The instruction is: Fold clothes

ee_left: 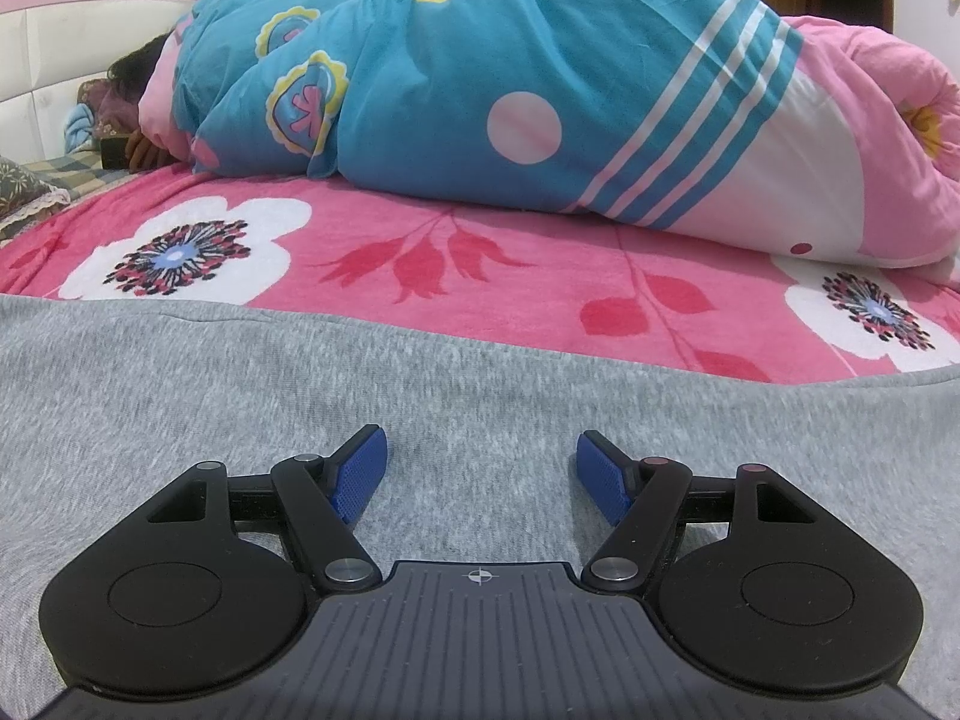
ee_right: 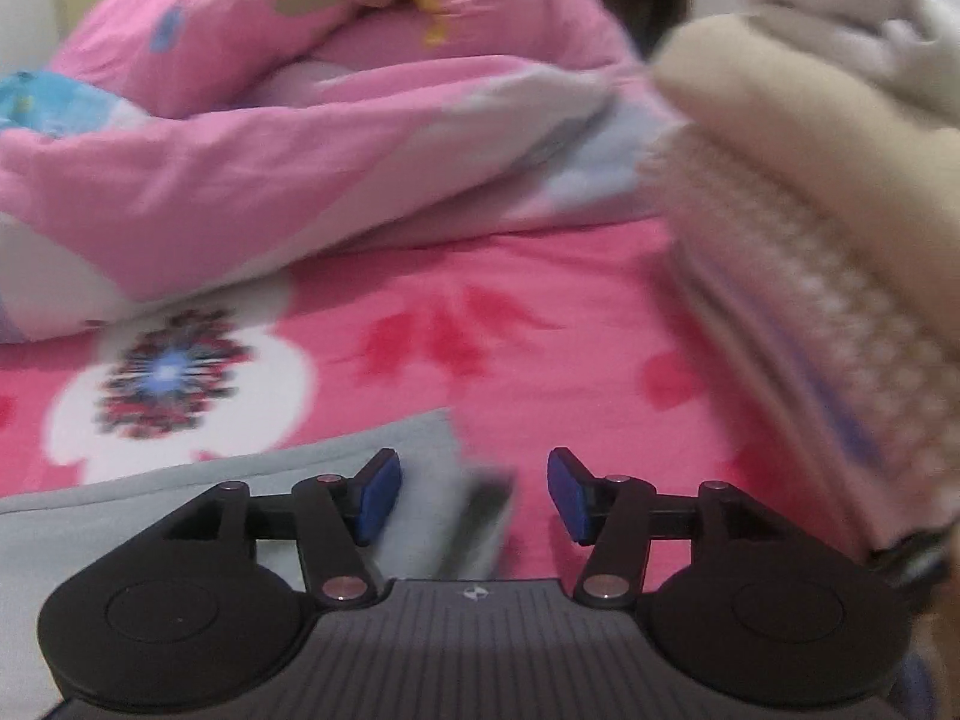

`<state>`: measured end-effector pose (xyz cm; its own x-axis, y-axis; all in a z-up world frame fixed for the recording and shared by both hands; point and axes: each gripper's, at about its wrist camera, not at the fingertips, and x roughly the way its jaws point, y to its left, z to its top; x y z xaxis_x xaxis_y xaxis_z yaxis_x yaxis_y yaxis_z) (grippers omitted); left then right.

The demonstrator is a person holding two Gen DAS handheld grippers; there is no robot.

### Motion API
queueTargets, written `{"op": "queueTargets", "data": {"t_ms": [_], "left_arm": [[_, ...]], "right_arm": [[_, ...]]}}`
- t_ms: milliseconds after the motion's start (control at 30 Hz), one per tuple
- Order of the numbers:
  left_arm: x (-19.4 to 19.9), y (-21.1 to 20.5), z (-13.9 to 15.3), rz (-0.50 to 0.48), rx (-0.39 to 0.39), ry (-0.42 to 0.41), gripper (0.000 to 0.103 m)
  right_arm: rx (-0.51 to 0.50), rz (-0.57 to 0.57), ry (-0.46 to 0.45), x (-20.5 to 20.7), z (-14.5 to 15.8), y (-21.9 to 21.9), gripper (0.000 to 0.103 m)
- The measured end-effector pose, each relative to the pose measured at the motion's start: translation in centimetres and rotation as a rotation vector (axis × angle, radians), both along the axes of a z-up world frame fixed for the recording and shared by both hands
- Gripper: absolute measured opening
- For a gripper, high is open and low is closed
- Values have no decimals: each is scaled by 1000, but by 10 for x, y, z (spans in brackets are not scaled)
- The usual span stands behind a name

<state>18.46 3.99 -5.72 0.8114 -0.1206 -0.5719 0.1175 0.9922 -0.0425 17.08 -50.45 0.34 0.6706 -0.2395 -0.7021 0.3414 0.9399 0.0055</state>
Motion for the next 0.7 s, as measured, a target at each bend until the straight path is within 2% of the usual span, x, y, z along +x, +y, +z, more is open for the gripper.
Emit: {"op": "queueTargets", "data": {"t_ms": [100,267,367,433,467,567,667,700], "left_arm": [[0,0,0,0,0,0,71],[0,0,0,0,-1,0,71],[0,0,0,0,-2,1,71],[0,1,0,0,-6,2,71],[0,1,0,-1,-8,2,71],[0,1,0,-1,-11,3,71],[0,1,0,-1,-11,3,71],[0,1,0,-1,-11,3,71]], "right_arm": [[-32,-71,5,-6,3,-12,55],[-57,183,-91,-10,23,46,55],[-108,382,-87,-16,28,98,54],[-124,451,-85,-29,30,123,54],[-119,456,-89,-37,31,130,54],[-23,347,-104,-62,35,118,55],[201,149,-117,-85,31,82,56],[269,118,-110,-92,25,75,56]]}}
